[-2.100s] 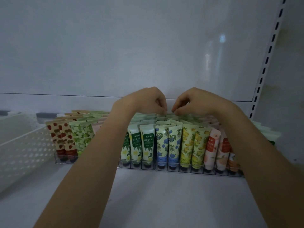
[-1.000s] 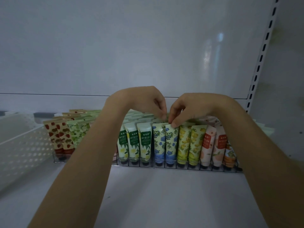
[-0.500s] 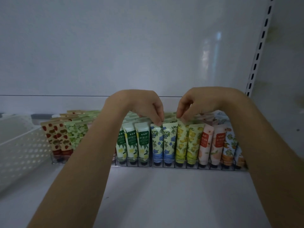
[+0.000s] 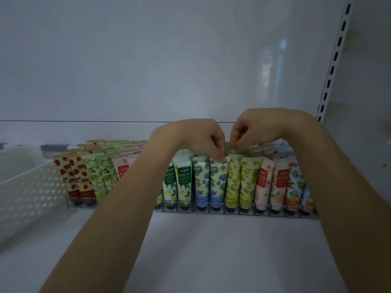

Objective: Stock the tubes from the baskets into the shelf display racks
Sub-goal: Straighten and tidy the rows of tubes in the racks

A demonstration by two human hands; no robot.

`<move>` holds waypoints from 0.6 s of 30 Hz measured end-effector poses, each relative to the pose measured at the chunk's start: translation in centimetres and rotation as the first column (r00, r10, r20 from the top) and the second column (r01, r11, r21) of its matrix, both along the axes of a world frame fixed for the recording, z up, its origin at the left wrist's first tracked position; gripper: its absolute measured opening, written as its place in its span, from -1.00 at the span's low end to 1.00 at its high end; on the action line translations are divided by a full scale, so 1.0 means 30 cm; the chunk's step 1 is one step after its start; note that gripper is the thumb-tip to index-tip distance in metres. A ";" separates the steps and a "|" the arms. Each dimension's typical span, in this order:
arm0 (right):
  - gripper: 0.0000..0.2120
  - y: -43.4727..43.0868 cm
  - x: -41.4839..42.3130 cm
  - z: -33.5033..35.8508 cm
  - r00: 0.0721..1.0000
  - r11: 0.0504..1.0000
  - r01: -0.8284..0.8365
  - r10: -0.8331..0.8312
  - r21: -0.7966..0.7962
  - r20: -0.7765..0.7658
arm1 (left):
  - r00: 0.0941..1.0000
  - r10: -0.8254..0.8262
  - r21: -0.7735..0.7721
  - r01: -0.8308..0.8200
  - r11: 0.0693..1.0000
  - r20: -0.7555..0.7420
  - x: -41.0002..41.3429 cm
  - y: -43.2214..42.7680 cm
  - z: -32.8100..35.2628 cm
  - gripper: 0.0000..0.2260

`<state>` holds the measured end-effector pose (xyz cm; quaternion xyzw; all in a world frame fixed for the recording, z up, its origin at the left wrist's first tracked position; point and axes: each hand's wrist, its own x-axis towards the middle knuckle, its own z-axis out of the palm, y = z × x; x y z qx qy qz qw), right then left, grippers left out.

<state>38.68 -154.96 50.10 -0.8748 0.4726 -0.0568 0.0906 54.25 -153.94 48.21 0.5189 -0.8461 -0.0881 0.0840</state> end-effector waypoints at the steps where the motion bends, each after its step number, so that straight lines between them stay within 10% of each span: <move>1: -0.87 0.003 -0.005 0.006 1.000 1.000 -0.002 0.002 -0.012 0.017 | 1.000 0.007 -0.007 -0.007 1.000 0.011 -0.002 -0.002 -0.003 -0.89; 18: -0.87 0.009 -0.008 0.004 0.999 0.997 0.027 -0.024 0.067 -0.037 | 0.997 0.079 -0.026 -0.078 0.997 0.023 0.002 -0.006 -0.007 -0.82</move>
